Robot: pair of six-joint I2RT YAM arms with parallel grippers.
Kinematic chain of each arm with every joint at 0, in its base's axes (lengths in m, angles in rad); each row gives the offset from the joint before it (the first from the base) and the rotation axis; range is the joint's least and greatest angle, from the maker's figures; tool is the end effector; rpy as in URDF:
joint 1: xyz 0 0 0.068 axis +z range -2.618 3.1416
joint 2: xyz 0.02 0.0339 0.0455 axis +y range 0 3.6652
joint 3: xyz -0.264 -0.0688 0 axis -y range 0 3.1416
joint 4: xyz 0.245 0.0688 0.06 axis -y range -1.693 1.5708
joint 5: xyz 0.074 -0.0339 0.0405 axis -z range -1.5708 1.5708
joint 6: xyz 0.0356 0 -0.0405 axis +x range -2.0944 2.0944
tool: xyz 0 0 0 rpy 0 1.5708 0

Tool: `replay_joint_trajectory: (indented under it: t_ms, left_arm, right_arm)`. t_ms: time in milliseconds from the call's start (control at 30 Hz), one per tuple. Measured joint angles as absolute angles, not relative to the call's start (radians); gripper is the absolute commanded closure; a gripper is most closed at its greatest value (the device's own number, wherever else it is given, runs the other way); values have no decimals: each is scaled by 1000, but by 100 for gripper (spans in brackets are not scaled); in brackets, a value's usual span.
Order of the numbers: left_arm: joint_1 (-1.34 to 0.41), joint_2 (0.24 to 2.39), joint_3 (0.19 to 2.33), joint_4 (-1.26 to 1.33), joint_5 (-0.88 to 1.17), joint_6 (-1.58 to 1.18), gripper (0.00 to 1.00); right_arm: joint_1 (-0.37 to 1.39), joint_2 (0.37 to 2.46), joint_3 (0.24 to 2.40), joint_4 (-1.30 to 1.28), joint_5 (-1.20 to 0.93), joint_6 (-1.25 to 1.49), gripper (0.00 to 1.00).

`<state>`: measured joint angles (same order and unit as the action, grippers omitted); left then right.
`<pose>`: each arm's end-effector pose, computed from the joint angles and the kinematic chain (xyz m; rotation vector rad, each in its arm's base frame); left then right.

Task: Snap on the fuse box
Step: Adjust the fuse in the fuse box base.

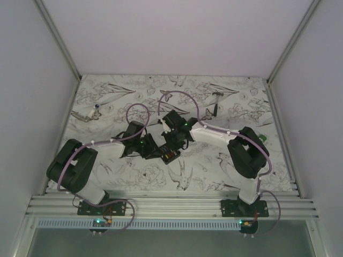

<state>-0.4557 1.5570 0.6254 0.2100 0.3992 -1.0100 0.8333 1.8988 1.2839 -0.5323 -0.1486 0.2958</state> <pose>0.2551 -0.1404 0.1461 -0.4687 2.4916 -1.1432 0.2548 0.2883 0.1715 -0.7922 2.7063 0.5017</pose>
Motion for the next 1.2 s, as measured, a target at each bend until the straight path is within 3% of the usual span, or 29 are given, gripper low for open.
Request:
replay_joint_trajectory:
  t_ms: [300, 400, 600, 800, 1200]
  left_arm:
    - [-456, 1556, 625, 210, 399, -1015, 70]
    - [-459, 1555, 625, 213, 396, -1017, 69]
    - [-473, 1550, 619, 219, 394, -1018, 69]
    - [-480, 1548, 617, 230, 395, -1025, 68]
    - [-485, 1548, 617, 233, 395, -1029, 68]
  right_arm:
    - [862, 1891, 1290, -542, -87, 291, 100]
    - [862, 1857, 1258, -504, -87, 281, 86]
    - [862, 1819, 1223, -493, -88, 248, 75]
    - [862, 1784, 1213, -493, -92, 247, 75]
    - [862, 1758, 1143, -477, -88, 274, 87]
